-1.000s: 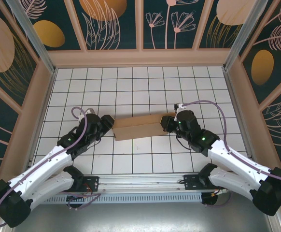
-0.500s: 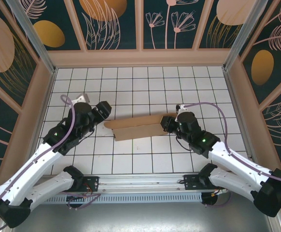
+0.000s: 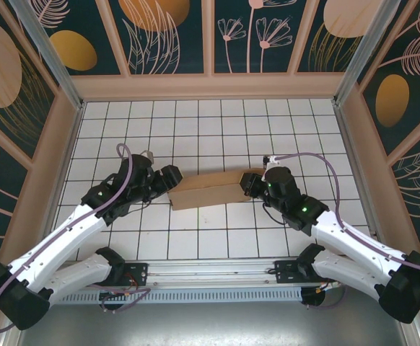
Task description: Fold the paper box
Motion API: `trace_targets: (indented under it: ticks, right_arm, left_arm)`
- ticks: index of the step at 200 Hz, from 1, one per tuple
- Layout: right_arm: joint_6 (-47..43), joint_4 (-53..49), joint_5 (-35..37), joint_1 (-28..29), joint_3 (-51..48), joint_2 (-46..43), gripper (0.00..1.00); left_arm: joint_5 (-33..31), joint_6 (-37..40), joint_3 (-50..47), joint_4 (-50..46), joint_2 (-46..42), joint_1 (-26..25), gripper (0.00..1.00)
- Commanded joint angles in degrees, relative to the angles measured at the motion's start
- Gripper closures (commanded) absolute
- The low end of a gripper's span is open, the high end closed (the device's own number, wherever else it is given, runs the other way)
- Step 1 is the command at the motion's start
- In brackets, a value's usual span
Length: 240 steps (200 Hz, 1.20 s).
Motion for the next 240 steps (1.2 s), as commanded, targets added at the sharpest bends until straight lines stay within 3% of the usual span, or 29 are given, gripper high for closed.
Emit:
trace_targets:
  ticks: [1, 66, 110, 142, 211, 240]
  right_arm:
    - [0.3, -4.9, 2.2, 0.4, -2.5, 0.6, 0.83]
    - [0.4, -2.0, -1.6, 0.5, -3.7, 1.1, 0.83]
    - [-1.1, -2.7, -2.8, 0.5, -3.5, -0.1, 0.83]
    - [-5.1, -8.0, -1.3, 0.5, 1.6, -0.4, 0.79]
    - [-17.5, -16.8, -6.0, -1.9, 16.1, 3.7, 0.64]
    - [-26.2, -22.4, -8.4, -3.2, 22.6, 5.7, 0.62]
  left_arm:
    - [0.8, -1.9, -1.9, 1.7, -0.7, 0.2, 0.25]
    - [0.5, -2.8, -8.1, 10.0, -0.5, 0.2, 0.25]
    - [-3.7, 2.2, -9.5, 9.7, 0.3, 0.2, 0.27]
    - [-6.8, 5.3, -5.5, 5.1, -0.1, 0.2, 0.26]
    - [-13.6, 17.7, 7.7, -3.3, 1.9, 0.2, 0.22]
    - [-14.0, 31.0, 11.6, -2.9, 1.7, 0.2, 0.23]
